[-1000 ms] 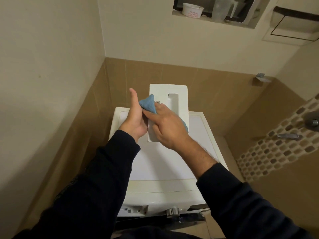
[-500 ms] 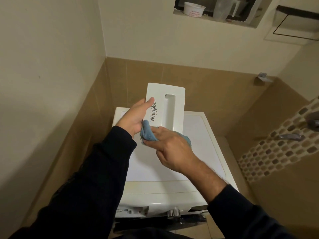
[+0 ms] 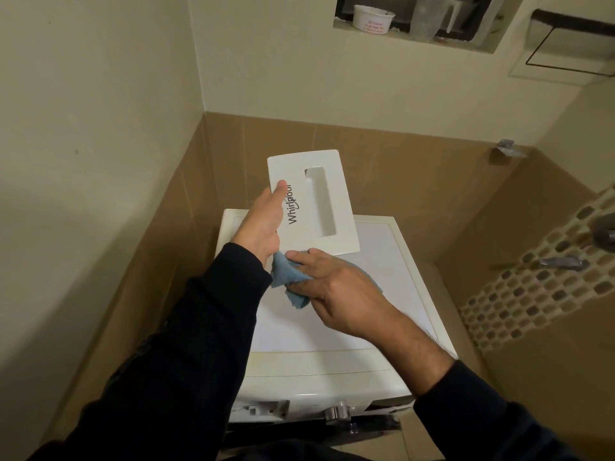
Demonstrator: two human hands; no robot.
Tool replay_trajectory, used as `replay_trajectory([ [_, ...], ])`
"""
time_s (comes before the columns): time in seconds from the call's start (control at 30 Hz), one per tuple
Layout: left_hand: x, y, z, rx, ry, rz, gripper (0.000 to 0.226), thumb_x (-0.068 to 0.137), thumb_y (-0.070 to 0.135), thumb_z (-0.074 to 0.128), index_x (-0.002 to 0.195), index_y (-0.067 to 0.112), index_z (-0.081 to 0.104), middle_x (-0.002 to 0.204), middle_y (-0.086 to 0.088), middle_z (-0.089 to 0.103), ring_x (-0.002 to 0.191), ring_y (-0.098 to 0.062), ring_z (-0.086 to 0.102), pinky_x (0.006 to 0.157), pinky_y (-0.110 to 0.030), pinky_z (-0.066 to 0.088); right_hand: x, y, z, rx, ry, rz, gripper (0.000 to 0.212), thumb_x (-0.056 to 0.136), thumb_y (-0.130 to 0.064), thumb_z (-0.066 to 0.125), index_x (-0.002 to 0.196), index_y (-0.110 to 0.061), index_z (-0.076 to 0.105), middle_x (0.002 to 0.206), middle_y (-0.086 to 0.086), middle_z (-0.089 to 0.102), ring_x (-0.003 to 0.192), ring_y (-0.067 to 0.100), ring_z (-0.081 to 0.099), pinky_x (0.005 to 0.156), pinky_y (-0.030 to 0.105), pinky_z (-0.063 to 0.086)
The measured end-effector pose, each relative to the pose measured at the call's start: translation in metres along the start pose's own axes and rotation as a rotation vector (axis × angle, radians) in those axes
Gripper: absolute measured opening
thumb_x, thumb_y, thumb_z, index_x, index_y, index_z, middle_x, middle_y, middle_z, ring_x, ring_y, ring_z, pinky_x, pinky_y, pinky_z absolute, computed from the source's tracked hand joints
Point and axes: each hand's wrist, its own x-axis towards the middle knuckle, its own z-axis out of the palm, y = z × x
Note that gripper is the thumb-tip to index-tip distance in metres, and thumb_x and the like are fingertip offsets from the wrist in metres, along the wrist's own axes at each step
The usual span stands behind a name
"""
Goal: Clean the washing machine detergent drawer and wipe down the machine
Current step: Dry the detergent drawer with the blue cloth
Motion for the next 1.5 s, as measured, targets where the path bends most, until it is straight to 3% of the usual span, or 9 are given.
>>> replay_trajectory([
  [0.23,-0.002,-0.003,-0.002,-0.007,0.065,0.1,0.019,0.105,0.035,0.042,0.111,0.025,0.056,0.09,0.006,0.07,0.081,-0.014,0.068,0.065,-0.03,0.054,-0.002,0.024,-0.045,0.328,0.393,0.473,0.043,0.08,-0.004,0.045,0.108,-0.012,0.076,0.102,-0.005,0.065,0.067,-0.003,0.059,0.067,0.029,0.057],
  [0.4,-0.014,-0.008,0.017,0.058,0.002,0.159,0.018,0.104,0.034,0.043,0.101,0.03,0.059,0.102,0.002,0.072,0.098,-0.02,0.069,0.084,-0.037,0.056,0.04,0.034,-0.068,0.017,0.353,0.448,0.048,0.08,0.003,0.043,0.121,-0.003,0.065,0.126,0.017,0.061,0.112,0.032,0.055,0.086,0.025,0.043],
  [0.53,-0.016,-0.008,0.02,0.071,0.028,0.193,0.019,0.103,0.033,0.044,0.098,0.029,0.062,0.099,0.001,0.072,0.09,-0.016,0.069,0.081,-0.037,0.056,0.054,0.035,-0.037,-0.307,0.127,0.445,0.056,0.083,-0.015,0.03,0.129,-0.002,0.059,0.154,0.017,0.037,0.145,0.042,0.022,0.117,0.054,0.025],
  [0.67,-0.019,-0.011,0.013,0.193,0.074,0.296,0.022,0.103,0.037,0.042,0.102,0.026,0.061,0.095,0.005,0.068,0.081,-0.005,0.062,0.074,-0.024,0.052,0.049,0.026,-0.018,-0.315,0.116,0.609,0.045,0.082,-0.016,0.05,0.127,-0.016,0.057,0.165,0.01,0.006,0.15,0.039,-0.004,0.118,0.06,0.013],
  [0.77,-0.021,-0.009,0.012,0.215,0.068,0.302,0.023,0.101,0.041,0.044,0.1,0.025,0.061,0.102,-0.003,0.071,0.094,-0.019,0.069,0.086,-0.043,0.058,0.052,0.031,-0.028,-0.175,0.12,0.707,0.061,0.088,-0.027,0.049,0.147,-0.036,0.035,0.165,0.007,-0.009,0.15,0.037,-0.009,0.118,0.059,0.012],
  [0.97,-0.024,0.001,0.016,0.222,0.067,0.324,0.023,0.102,0.042,0.042,0.094,0.026,0.057,0.098,-0.004,0.072,0.09,-0.024,0.07,0.082,-0.05,0.058,0.065,0.042,-0.059,-0.019,0.17,0.679,0.05,0.097,-0.029,0.041,0.146,-0.036,0.041,0.166,0.006,0.0,0.15,0.032,0.008,0.119,0.053,0.021],
  [1.17,-0.02,0.007,0.008,0.254,0.136,0.382,0.024,0.102,0.044,0.041,0.095,0.027,0.057,0.094,-0.002,0.069,0.084,-0.019,0.069,0.077,-0.042,0.058,0.037,0.036,-0.033,0.088,0.15,0.481,0.051,0.091,-0.025,0.031,0.13,-0.025,0.063,0.165,0.009,0.0,0.151,0.032,-0.012,0.121,0.038,-0.006],
  [1.27,-0.021,0.006,0.006,0.309,0.125,0.464,0.031,0.103,0.04,0.041,0.097,0.015,0.058,0.087,0.0,0.064,0.075,-0.01,0.062,0.065,-0.029,0.052,0.011,0.031,-0.015,0.159,0.219,0.425,0.051,0.093,-0.021,0.029,0.133,-0.022,0.061,0.165,0.003,0.008,0.153,0.023,-0.004,0.115,0.022,0.002],
  [1.5,-0.017,0.006,0.006,0.229,0.096,0.391,0.031,0.104,0.037,0.042,0.103,0.012,0.06,0.098,-0.003,0.072,0.083,-0.013,0.066,0.072,-0.03,0.052,-0.023,0.028,-0.014,0.211,0.575,0.434,0.055,0.085,0.007,0.039,0.135,-0.008,0.058,0.148,0.004,0.045,0.134,0.018,0.046,0.11,0.026,0.04],
])
